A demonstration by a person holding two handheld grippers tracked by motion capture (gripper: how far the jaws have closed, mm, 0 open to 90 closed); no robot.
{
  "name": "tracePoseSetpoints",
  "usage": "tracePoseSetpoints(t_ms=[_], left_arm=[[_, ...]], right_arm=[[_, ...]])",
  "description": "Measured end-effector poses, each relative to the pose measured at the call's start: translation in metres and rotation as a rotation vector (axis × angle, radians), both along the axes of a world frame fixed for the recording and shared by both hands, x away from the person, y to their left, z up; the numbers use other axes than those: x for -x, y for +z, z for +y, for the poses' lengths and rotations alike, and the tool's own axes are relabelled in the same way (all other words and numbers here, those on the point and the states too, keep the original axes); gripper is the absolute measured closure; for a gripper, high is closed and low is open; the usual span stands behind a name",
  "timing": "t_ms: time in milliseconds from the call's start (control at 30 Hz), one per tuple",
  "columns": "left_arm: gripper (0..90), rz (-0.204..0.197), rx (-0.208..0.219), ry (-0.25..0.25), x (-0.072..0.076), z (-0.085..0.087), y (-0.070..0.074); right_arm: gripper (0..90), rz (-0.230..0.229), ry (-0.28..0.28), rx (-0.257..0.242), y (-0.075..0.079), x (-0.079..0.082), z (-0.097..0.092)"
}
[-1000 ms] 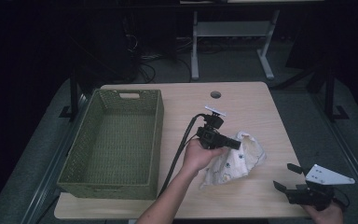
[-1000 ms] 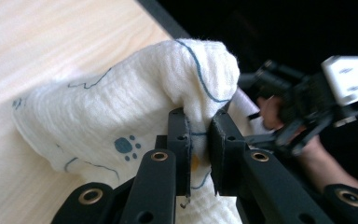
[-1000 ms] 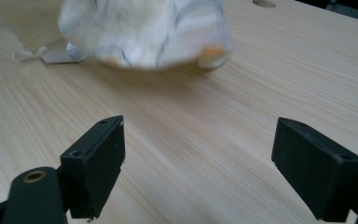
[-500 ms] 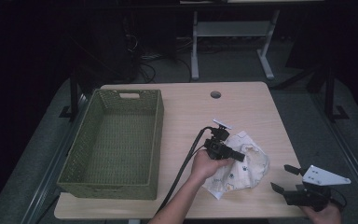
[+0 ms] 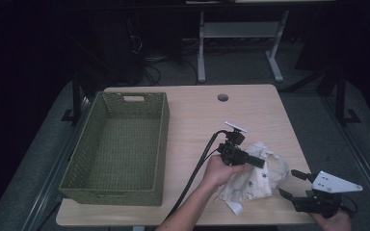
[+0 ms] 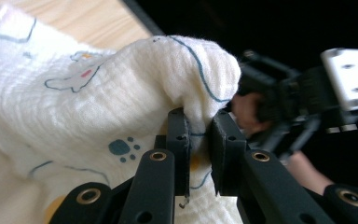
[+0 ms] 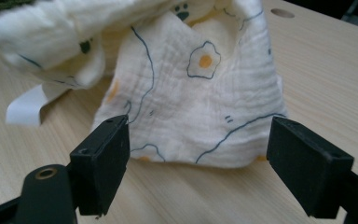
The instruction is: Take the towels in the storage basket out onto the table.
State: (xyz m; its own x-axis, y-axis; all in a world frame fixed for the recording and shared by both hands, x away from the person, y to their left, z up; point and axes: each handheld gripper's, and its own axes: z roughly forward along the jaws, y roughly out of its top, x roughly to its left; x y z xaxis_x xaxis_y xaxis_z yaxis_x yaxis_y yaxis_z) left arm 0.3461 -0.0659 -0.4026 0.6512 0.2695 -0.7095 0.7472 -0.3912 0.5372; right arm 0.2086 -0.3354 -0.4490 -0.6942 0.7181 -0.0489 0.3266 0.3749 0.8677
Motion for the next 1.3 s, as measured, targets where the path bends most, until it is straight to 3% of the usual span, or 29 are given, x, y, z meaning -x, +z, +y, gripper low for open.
tracePoseSetpoints(t_ms=[33, 67, 100, 133, 233, 333, 433, 467, 500, 533, 633, 667, 733, 867, 933, 1133, 1300], left_arm=[[79.4, 0.000, 0.000, 0.000, 0.000, 0.000, 0.000], [79.4, 0.029, 0.050, -0.017, 0.001, -0.002, 0.004], [79.4, 0.029, 0.050, -0.017, 0.001, -0.002, 0.004], [79.4, 0.072, 0.105, -0.024, 0.002, -0.002, 0.008], [79.3, 0.094, 0.129, -0.022, 0.000, 0.001, 0.009], [79.1, 0.111, 0.104, 0.024, -0.011, 0.013, 0.003], [78.9, 0.133, 0.068, 0.087, -0.022, 0.027, -0.008], [78.6, 0.156, 0.049, 0.137, -0.029, 0.040, -0.018], [78.5, 0.156, 0.049, 0.137, -0.029, 0.040, -0.018], [78.5, 0.162, 0.013, 0.179, -0.034, 0.051, -0.027], [78.0, 0.179, -0.005, 0.219, -0.037, 0.060, -0.037], [77.4, 0.172, -0.042, 0.246, -0.038, 0.067, -0.044], [75.8, 0.165, -0.077, 0.259, -0.038, 0.071, -0.049], [70.6, 0.147, -0.109, 0.286, -0.037, 0.078, -0.052], [60.9, 0.130, -0.128, 0.311, -0.037, 0.081, -0.050], [53.7, 0.073, -0.102, 0.361, -0.035, 0.091, -0.031], [53.2, 0.027, -0.090, 0.330, -0.028, 0.091, -0.014]], right_arm=[[20.9, 0.002, -0.003, -0.003, 0.000, 0.001, -0.001], [20.9, -0.002, -0.006, -0.004, 0.001, 0.001, -0.002], [20.9, -0.002, -0.006, -0.004, 0.001, 0.001, -0.002], [20.6, -0.015, -0.013, -0.006, 0.002, 0.002, -0.004], [20.6, -0.036, -0.019, -0.018, 0.005, 0.005, -0.006], [20.6, -0.058, -0.028, -0.024, 0.007, 0.007, -0.009], [20.6, -0.045, -0.029, -0.021, 0.005, 0.006, -0.009], [20.6, -0.034, -0.025, -0.011, 0.004, 0.004, -0.009], [20.6, -0.034, -0.025, -0.011, 0.004, 0.004, -0.009], [20.6, -0.026, -0.020, -0.007, 0.002, 0.002, -0.007], [20.6, -0.017, -0.012, 0.001, 0.002, 0.001, -0.005], [20.6, -0.019, -0.007, 0.005, 0.001, 0.001, -0.003], [20.6, -0.016, -0.004, 0.008, 0.001, 0.001, -0.002], [20.6, -0.013, -0.002, 0.010, 0.000, 0.001, -0.002], [20.6, -0.010, 0.000, 0.010, 0.000, 0.001, -0.001], [20.6, 0.000, 0.013, 0.016, -0.002, -0.001, 0.001], [20.7, 0.011, 0.015, 0.018, -0.003, -0.002, 0.003]])
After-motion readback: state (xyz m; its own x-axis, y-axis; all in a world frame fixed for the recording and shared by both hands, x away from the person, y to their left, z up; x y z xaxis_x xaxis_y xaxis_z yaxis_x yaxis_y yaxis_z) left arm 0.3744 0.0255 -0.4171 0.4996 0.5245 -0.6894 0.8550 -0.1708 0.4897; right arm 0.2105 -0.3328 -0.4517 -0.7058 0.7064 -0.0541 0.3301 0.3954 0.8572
